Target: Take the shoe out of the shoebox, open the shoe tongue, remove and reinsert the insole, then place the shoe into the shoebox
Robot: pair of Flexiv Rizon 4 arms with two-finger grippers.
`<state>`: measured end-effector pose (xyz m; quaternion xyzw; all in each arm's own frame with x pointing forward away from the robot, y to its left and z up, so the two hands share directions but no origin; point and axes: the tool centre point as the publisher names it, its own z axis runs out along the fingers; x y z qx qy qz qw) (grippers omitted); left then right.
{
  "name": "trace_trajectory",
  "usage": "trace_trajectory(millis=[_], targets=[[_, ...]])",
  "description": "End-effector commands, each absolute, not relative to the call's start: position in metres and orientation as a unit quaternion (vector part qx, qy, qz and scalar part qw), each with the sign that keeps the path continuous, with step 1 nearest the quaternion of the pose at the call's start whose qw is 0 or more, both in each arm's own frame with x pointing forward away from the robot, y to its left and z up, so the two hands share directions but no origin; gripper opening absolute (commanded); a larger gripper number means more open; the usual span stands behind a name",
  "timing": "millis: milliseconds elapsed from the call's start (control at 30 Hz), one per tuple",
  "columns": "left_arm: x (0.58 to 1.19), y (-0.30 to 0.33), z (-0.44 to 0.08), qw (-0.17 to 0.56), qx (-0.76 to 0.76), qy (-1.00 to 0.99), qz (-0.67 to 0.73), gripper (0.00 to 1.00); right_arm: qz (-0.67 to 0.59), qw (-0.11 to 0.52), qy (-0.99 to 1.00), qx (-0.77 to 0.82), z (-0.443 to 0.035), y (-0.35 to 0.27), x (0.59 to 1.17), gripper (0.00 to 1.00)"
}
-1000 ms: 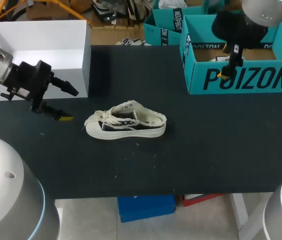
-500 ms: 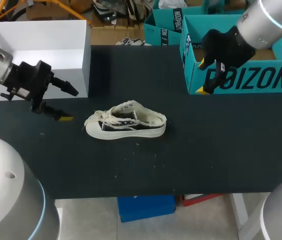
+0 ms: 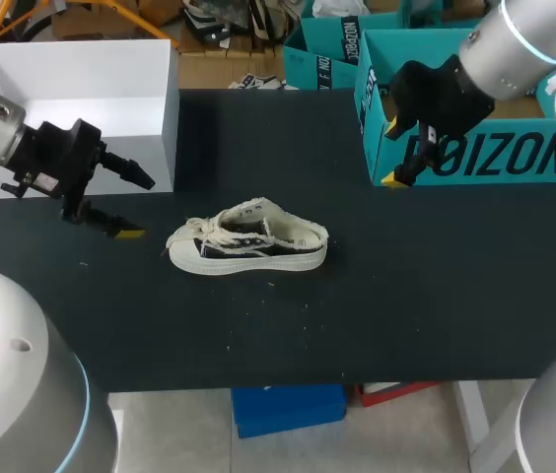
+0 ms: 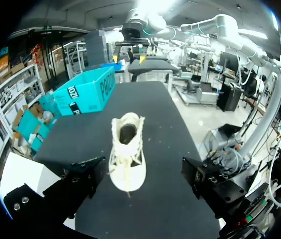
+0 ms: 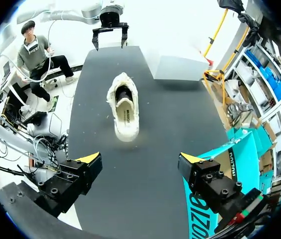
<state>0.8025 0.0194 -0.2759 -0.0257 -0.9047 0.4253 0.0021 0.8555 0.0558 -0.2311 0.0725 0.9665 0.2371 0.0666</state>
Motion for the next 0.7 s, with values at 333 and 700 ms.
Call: trace_trajectory(millis=[333,700], targets=[[0.802,0.019,-0.277,0.000,-0.026,-0.905,0.425,1.00,0.352,0.083,0.932,0.028,-0.263,0.078,0.864,1.00],[0.802,0.019,-0.277,0.000,-0.026,-0.905,0.425,1.00,0.368,0.084,0.926,0.026,-0.289,0.100,0.865,1.00]])
